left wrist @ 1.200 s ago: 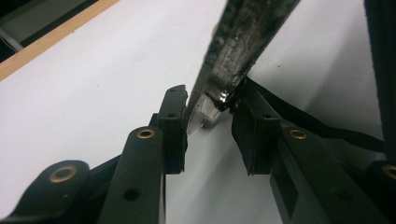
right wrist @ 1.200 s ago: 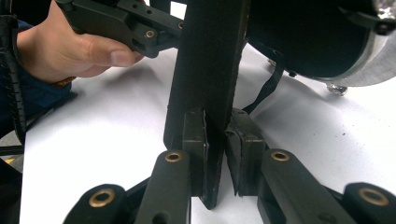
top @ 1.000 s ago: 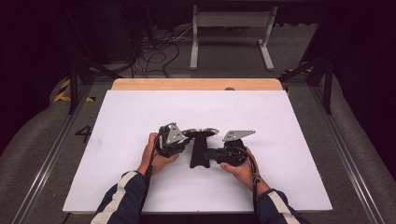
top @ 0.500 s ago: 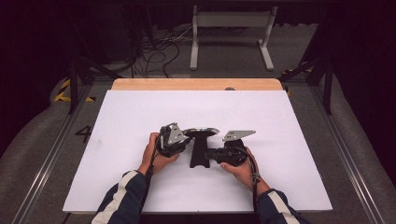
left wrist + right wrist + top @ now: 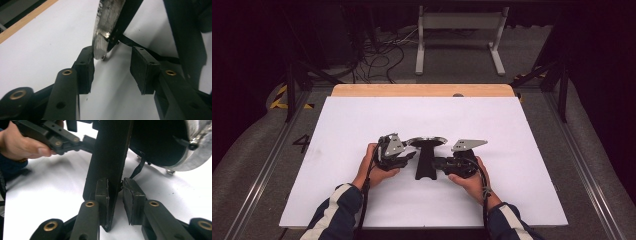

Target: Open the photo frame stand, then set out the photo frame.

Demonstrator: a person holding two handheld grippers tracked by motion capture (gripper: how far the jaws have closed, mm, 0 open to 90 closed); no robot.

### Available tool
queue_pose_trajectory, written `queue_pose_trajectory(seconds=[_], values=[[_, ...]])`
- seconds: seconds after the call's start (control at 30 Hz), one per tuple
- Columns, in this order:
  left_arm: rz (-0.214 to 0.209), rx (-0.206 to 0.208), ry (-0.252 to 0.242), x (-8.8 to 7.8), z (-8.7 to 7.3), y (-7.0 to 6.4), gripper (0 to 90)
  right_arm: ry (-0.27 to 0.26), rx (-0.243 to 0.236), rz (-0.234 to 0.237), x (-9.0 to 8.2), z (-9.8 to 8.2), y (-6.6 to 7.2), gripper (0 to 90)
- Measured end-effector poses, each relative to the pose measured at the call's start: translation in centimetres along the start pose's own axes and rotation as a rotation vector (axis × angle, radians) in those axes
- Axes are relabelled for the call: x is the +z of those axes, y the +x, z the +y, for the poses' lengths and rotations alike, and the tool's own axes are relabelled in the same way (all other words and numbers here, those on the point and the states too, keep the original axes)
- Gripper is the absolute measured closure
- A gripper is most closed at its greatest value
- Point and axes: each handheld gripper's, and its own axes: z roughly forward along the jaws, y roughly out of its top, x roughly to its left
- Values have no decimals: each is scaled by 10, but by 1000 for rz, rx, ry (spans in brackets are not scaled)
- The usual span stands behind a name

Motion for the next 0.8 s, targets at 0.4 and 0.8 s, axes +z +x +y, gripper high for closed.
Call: queue_pose_trajectory(seconds=[0.4,0.8], values=[[-20,20,8,-43,-19,-3,425,-7,-55,-68,-15,2,9,704],[18,-123,-27,-90,-61,-5,221,-96,-76,-122,-42,-2,22,783]])
